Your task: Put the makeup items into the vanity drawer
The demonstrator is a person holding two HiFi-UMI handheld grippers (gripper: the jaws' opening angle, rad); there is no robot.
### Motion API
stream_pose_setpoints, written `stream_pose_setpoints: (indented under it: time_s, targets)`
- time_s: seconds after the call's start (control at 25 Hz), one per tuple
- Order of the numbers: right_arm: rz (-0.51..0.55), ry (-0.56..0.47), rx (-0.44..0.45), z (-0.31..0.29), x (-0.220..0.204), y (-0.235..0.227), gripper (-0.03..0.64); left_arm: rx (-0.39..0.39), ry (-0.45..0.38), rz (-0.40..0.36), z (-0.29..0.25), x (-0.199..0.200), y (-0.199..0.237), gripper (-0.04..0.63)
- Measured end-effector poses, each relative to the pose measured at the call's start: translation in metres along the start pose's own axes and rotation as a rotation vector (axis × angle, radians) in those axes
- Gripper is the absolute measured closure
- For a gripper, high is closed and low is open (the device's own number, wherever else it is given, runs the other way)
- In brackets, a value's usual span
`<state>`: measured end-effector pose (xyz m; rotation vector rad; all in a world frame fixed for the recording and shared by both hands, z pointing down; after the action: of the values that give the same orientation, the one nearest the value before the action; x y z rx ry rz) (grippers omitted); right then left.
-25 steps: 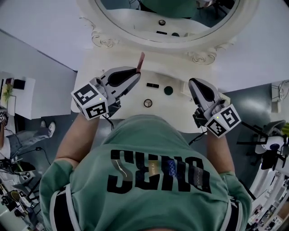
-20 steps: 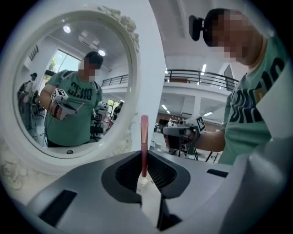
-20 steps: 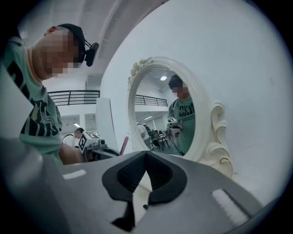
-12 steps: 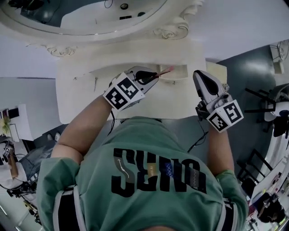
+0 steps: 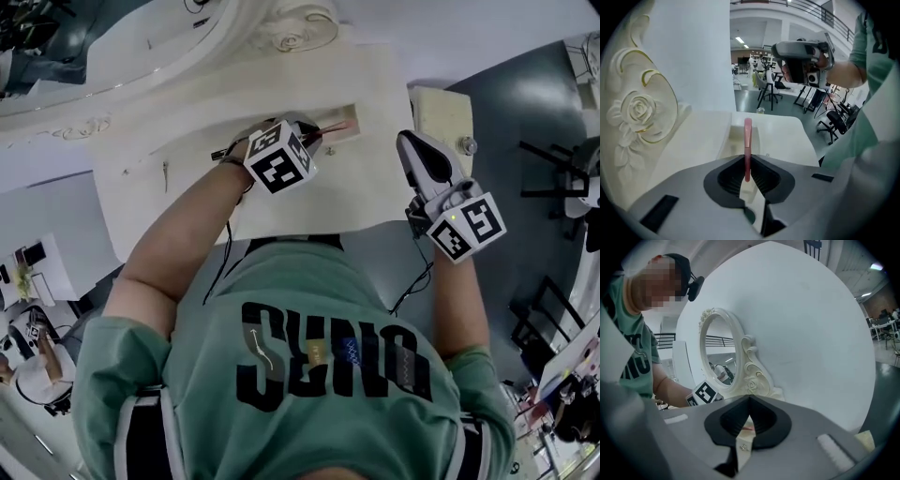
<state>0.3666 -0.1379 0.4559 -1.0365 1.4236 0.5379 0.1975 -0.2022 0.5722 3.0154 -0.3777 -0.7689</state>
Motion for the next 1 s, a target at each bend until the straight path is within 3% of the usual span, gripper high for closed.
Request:
stream_pose_setpoints:
  time_s: [0.2,0.64,0.8,1.0]
  targets:
    - [-0.012,0.007,0.009,0.009,-0.008,-0.004,0.607,0.017,0.08,-0.018,-0.015,-0.005,0.003,0.551]
    - [-0.013,0.001,0.003,0.02,-0.005,0.0,0.607,0.023,0.066,0.015,-0.018,-0.003,0.009,0.517]
    - [-0.012,-0.001,0.003,0.021,-0.003,0.003,0.607,0.034,0.009,0.06,-0.009,0.004,0.014,0.508]
    - [0.01,-0.005,0.028,0.013,0.006,0.017,0.607,0.067,-0.163,0.117,0.036,0.014,0.014,0.508]
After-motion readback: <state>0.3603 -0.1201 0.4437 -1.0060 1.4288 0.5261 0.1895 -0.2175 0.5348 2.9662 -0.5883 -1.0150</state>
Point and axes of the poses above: the fingertips, and each gripper's own axes: z backward along the fingers, y to its left, x out of its top, the point moved 5 cm from there along z, backward along the fingers, and after that the axes turned 7 degrees about z, right-handed, at the moved point
